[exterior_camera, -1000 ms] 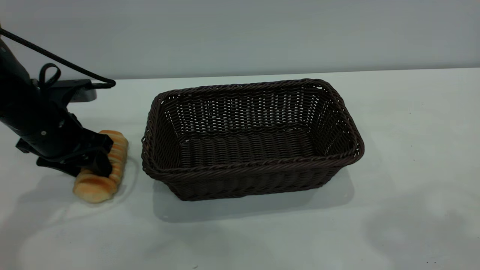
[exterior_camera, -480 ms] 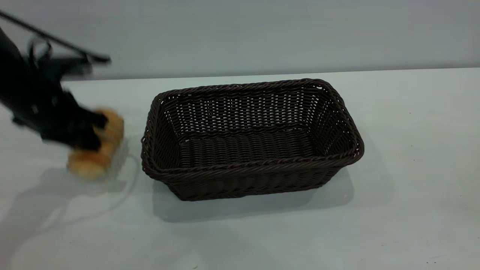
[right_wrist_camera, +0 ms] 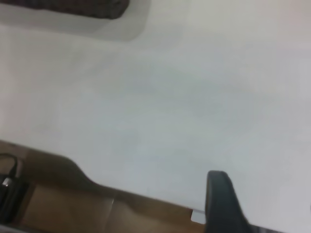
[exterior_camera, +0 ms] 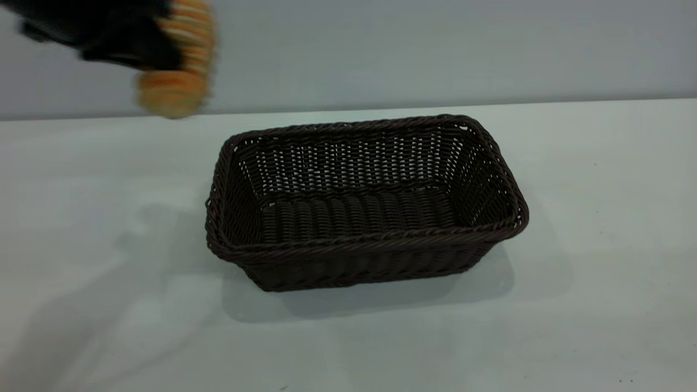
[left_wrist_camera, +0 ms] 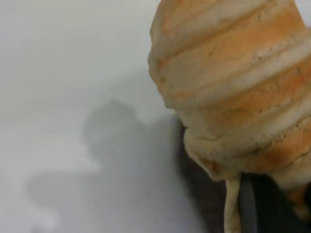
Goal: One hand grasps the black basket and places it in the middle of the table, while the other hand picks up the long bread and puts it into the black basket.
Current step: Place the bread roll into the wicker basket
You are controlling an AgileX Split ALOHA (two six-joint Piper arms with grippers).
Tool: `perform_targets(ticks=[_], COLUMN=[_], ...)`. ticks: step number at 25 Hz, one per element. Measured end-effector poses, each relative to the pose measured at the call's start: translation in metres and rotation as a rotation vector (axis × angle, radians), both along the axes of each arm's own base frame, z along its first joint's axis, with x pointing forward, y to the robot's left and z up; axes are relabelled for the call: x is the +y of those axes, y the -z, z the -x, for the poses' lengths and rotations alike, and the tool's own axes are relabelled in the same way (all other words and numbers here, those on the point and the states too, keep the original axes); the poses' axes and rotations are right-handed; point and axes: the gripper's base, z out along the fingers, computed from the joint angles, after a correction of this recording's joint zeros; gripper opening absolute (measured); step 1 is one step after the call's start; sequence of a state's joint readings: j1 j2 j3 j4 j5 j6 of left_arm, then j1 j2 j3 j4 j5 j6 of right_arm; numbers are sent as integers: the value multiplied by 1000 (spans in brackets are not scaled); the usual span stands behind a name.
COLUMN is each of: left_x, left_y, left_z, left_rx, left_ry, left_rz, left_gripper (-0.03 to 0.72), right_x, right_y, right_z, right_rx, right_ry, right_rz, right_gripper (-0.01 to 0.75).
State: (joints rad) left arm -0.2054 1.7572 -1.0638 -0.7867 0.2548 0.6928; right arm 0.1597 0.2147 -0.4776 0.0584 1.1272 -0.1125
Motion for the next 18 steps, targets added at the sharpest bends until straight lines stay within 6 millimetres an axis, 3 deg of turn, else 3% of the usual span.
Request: perform_targets(ticks=[6, 10, 12, 14, 18], left_x=[-79, -105, -112, -114, -113], left_y=[46, 85, 101, 109, 106], left_z=[17, 21, 23, 23, 20], left_rx=[38, 11, 4, -8, -61], left_ry=[186, 200, 209, 228, 262], left_rz=[-56, -136, -170, -201, -238], left_gripper=[97, 124, 189, 310, 569], right_x=[0, -1, -1, -1, -2], right_y=[1, 1, 1, 1, 0], right_z=[1, 2, 2, 2, 10], right_rx=[-4, -8, -12, -13, -69], right_ry=[4, 5, 5, 5, 7], right_rz=[-3, -2, -1, -2, -11], right_gripper=[448, 448, 447, 447, 447])
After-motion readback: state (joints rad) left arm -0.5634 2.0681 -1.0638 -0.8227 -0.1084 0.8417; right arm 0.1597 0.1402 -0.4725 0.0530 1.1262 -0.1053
